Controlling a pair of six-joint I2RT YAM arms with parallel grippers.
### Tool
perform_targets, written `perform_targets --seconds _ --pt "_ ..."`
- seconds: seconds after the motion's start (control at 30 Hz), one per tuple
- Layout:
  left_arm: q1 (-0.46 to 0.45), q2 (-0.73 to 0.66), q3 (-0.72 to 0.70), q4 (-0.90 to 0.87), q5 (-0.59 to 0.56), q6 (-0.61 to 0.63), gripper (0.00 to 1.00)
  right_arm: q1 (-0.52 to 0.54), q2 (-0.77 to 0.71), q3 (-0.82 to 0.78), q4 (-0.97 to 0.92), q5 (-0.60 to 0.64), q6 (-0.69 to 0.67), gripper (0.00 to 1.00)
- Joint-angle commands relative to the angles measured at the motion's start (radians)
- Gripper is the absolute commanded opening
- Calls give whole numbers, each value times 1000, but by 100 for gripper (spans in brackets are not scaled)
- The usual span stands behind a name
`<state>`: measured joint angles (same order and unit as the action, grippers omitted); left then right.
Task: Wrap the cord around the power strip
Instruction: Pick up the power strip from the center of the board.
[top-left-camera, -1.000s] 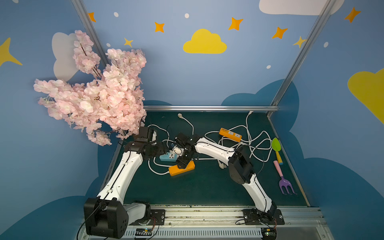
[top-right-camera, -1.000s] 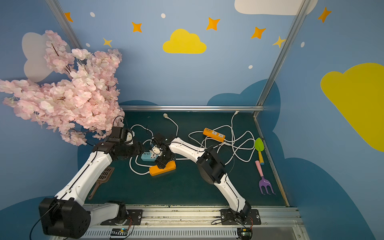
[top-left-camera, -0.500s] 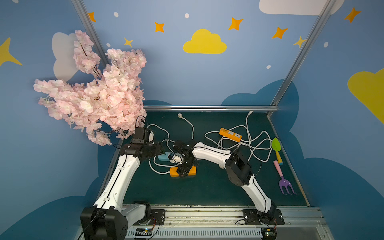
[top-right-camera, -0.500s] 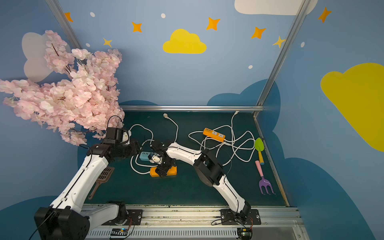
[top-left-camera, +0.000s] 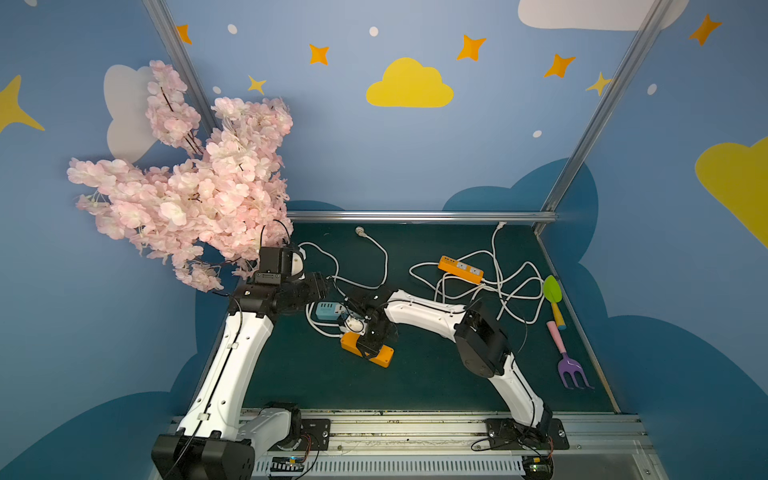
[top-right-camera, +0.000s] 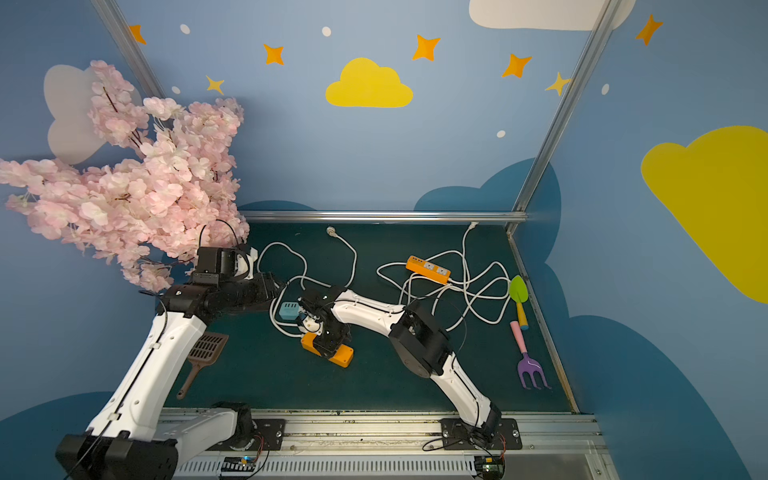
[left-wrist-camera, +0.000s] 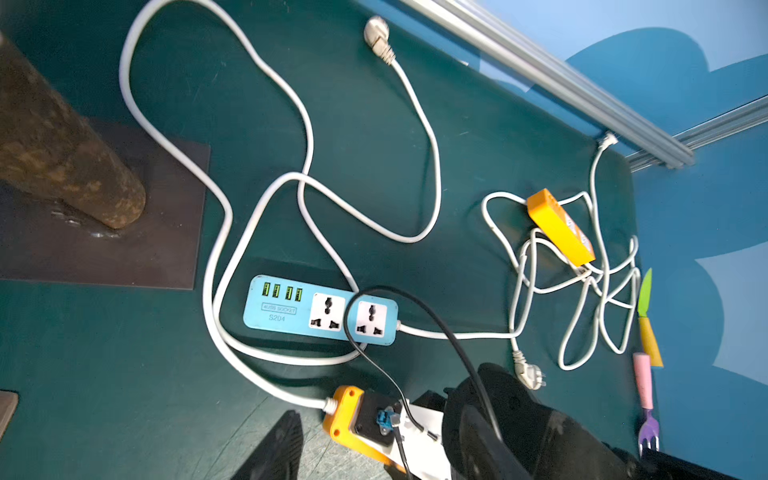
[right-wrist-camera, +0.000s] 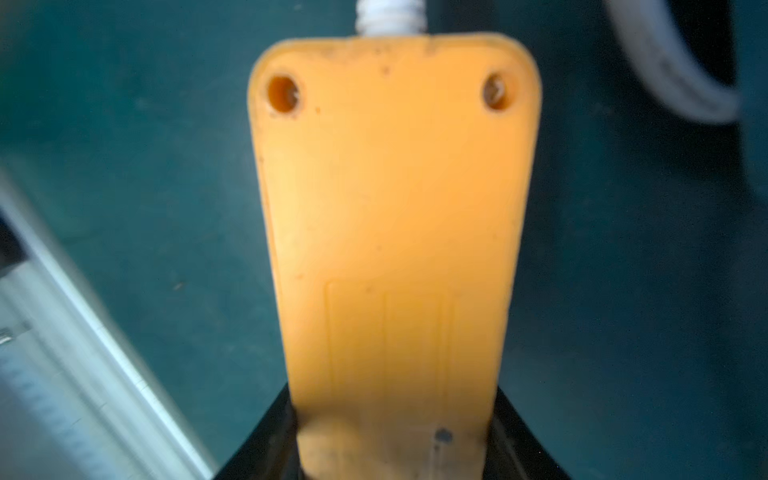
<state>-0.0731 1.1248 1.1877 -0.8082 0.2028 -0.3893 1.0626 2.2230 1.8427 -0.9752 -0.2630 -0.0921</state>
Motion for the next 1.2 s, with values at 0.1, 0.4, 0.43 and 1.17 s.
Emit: perform_targets --seconds 0.1,0.4,0.43,1.17 --pt "-66 0 98 36 130 -1 61 -203 -361 -172 224 -525 223 22" --pt "-178 11 157 242 284 -113 66 -521 -684 -586 1186 -649 996 22" --pt "-193 13 133 288 301 -137 68 -540 -699 -632 1328 -596 1075 21" --pt "-576 123 -133 735 -112 71 67 -477 -726 -803 1571 -230 1351 20"
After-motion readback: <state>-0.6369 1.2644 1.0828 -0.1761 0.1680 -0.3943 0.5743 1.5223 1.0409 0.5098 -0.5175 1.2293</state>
